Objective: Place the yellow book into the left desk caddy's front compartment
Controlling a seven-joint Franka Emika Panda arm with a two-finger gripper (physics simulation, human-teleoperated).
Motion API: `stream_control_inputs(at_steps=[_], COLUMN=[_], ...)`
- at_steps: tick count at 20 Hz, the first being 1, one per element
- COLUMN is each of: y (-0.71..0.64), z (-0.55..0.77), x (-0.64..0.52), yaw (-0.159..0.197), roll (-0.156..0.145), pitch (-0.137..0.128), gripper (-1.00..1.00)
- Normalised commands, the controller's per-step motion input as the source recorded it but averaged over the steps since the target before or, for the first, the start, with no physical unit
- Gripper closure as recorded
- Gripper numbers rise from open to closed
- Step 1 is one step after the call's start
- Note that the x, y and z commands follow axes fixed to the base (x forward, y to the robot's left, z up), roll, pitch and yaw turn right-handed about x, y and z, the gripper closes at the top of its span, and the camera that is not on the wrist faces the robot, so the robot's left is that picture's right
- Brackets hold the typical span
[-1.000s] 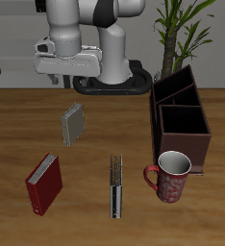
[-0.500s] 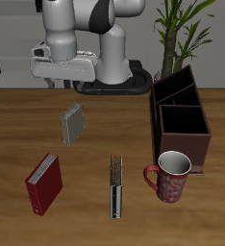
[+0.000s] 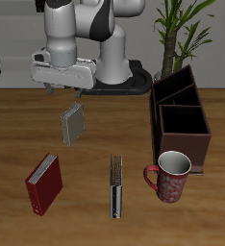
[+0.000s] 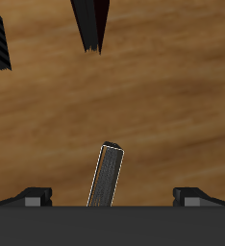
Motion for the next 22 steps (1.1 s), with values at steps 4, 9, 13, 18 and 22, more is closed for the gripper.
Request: stream_control_inputs(at_steps=[4, 9, 13, 18, 22], y=[0.04, 0.14, 0.12, -0.08, -0.05], z=[-0.22, -0.17, -0.11, -0.15, -0.24], x=[0.05, 0.02, -0.04, -0.05, 0.00], yaw=[-0.037, -0.008, -0.014, -0.035, -0.019], roll=[-0.008, -0.013, -0.005, -0.045, -0.023], pitch=[0.006, -0.020, -0.047, -0.033, 0.027], gripper=[-1.00, -1.00, -1.00, -1.00, -1.00])
